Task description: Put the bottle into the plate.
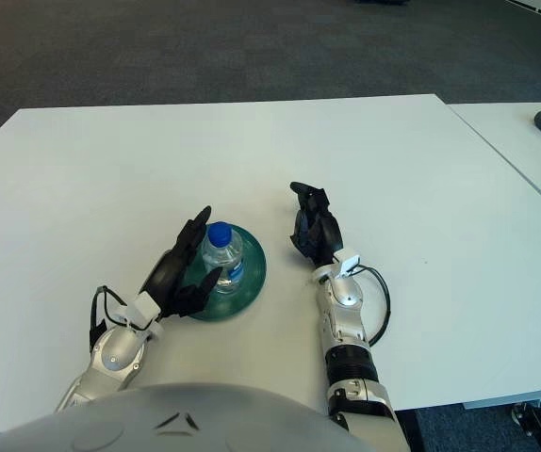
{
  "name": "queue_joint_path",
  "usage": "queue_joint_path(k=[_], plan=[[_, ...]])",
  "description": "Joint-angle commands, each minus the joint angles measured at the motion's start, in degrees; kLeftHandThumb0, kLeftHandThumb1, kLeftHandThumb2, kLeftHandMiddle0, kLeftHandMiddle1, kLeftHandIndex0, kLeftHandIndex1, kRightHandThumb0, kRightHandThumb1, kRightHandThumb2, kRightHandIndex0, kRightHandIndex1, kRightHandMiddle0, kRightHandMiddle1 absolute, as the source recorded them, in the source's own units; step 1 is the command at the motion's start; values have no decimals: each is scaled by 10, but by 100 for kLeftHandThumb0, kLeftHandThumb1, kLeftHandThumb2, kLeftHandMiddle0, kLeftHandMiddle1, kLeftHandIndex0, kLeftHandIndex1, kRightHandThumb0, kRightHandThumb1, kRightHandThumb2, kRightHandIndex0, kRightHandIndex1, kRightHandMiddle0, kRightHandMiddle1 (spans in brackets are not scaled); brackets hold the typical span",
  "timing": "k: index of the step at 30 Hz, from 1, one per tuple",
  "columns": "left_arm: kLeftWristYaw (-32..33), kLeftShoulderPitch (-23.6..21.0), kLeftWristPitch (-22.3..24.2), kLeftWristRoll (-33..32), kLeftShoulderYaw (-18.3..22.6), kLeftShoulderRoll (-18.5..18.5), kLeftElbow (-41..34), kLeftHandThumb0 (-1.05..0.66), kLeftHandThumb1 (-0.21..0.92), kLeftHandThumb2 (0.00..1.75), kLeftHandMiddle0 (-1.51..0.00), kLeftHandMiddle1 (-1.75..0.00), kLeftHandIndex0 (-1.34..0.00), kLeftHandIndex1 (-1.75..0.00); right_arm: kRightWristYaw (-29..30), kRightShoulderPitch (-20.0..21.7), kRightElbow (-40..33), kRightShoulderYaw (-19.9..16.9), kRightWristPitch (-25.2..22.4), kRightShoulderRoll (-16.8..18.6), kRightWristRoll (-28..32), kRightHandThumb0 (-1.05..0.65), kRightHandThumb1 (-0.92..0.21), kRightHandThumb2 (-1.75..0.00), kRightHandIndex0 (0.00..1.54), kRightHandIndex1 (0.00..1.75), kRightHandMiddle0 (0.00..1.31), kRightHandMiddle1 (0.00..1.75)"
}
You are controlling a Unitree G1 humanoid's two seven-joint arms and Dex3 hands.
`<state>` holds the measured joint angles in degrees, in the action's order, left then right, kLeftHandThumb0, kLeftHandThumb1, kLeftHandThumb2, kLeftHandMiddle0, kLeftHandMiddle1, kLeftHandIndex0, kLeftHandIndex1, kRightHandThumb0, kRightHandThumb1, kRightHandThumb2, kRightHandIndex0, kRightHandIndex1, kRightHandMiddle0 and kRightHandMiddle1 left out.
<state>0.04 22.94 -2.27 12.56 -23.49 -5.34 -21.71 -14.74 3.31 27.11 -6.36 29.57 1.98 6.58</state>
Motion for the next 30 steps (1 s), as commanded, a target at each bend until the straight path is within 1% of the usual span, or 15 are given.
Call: queue_joint_path(k=[1, 4, 7, 10, 11, 15, 18, 21, 22, 24, 26, 30], plan=[[14, 10, -61, -46, 25, 23, 57, -105, 92, 89, -5, -2, -1, 0, -1, -39, 52, -8, 9, 8, 18, -79, -92, -84, 52, 7, 9, 98], [12, 4, -123, -114, 49, 62, 108, -105, 92, 97, -10, -4, -4, -3, -1, -34, 65, -10, 13, 7, 18, -80, -92, -84, 53, 7, 9, 99], [15, -1, -186, -144, 67, 87, 145, -105, 92, 109, -21, -2, -2, -31, -2, -31, 74, -12, 15, 7, 16, -81, -92, -84, 53, 7, 10, 99], [14, -8, -227, -147, 77, 99, 172, -105, 92, 114, -26, -1, -1, -46, -5, -28, 81, -13, 17, 6, 16, -81, -92, -83, 54, 8, 10, 99], [12, -10, -236, -148, 80, 101, 179, -105, 92, 115, -26, -1, 0, -47, -6, -27, 83, -14, 18, 6, 16, -81, -92, -83, 54, 8, 10, 98], [7, -11, -251, -161, 93, 111, 182, -105, 92, 117, -28, -1, 0, -52, -8, -25, 91, -15, 23, 5, 15, -82, -92, -84, 54, 8, 9, 98], [9, -11, -247, -175, 105, 118, 174, -102, 92, 115, -29, -2, 0, -54, -9, -23, 95, -16, 24, 5, 15, -83, -92, -84, 54, 8, 9, 97], [36, -9, -240, -159, 119, 128, 166, -88, 92, 109, -30, -1, 0, -56, -9, -23, 97, -17, 23, 4, 16, -83, -92, -84, 54, 7, 9, 97], [47, -9, -241, -148, 123, 133, 167, -80, 92, 109, -27, -1, 0, -52, -10, -23, 97, -18, 22, 4, 17, -82, -92, -84, 53, 7, 8, 96], [63, -8, -241, -135, 127, 139, 168, -75, 92, 107, -29, -2, 0, -56, -10, -23, 97, -19, 20, 3, 18, -82, -92, -84, 53, 7, 8, 96], [81, -9, -251, -129, 138, 145, 186, -69, 92, 107, -30, -2, 0, -60, -11, -22, 97, -21, 19, 3, 20, -81, -92, -83, 53, 7, 8, 96], [99, -12, -254, -142, 156, 151, 211, -59, 92, 107, -33, -3, 0, -68, -9, -21, 96, -23, 17, -1, 18, -80, -92, -83, 53, 7, 9, 95]])
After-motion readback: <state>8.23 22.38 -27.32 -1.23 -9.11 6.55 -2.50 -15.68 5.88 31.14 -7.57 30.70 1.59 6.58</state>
